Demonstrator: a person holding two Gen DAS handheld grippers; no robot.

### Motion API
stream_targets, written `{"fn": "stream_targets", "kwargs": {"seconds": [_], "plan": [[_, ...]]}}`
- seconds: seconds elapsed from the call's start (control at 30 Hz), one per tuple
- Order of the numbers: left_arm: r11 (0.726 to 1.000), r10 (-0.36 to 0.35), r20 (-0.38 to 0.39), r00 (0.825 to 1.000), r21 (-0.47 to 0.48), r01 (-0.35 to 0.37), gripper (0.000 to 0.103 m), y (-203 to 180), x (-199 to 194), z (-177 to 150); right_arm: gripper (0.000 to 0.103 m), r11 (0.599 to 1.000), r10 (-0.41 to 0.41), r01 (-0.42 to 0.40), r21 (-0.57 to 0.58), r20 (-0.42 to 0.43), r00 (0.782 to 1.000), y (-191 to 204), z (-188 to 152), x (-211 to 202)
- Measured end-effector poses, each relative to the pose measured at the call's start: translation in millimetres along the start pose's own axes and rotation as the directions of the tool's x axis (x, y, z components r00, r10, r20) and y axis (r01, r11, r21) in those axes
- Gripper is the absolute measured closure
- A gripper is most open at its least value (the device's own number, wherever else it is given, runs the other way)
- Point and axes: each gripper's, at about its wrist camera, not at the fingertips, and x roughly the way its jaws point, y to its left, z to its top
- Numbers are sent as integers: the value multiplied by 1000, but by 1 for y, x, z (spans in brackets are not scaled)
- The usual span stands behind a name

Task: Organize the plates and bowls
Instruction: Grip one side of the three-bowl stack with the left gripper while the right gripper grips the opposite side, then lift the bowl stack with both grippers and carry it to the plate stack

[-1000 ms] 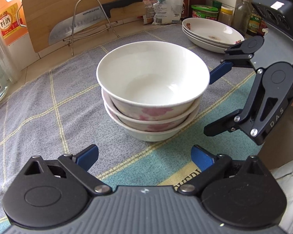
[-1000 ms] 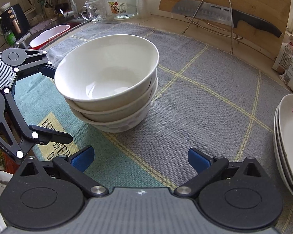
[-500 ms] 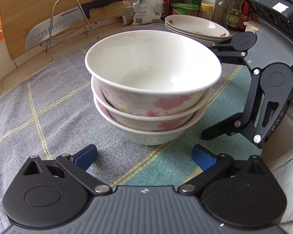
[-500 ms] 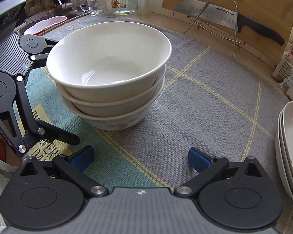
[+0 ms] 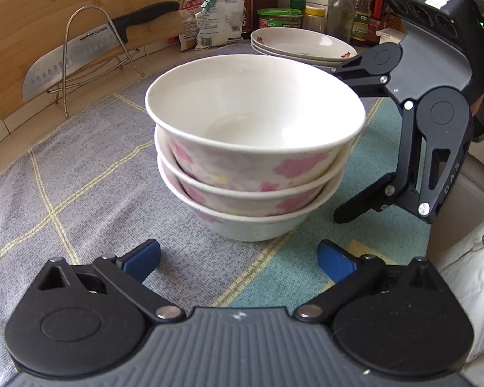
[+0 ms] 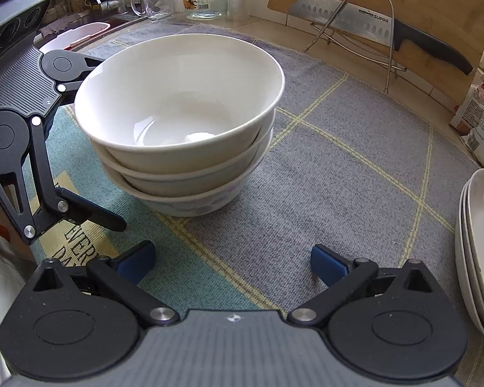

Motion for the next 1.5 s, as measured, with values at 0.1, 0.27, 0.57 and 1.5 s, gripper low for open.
{"fn": "stream_targets", "kwargs": {"seconds": [0.1,0.27,0.57,1.5], "plan": [[999,-30,12,999,40,30,1,8,-3,4,0,999,-4,5,-40,10,1000,5,11,0],[989,-107,35,994,105,103,1,22,-8,12,0,994,51,-48,-95,30,998,12,27,-3],[959,-200,43,979,214,186,3,28,-2,17,3,979,120,-113,-171,30,992,10,44,5],[921,-277,-14,961,281,270,16,30,4,28,18,954,199,-197,-226,-14,980,3,49,3]]}}
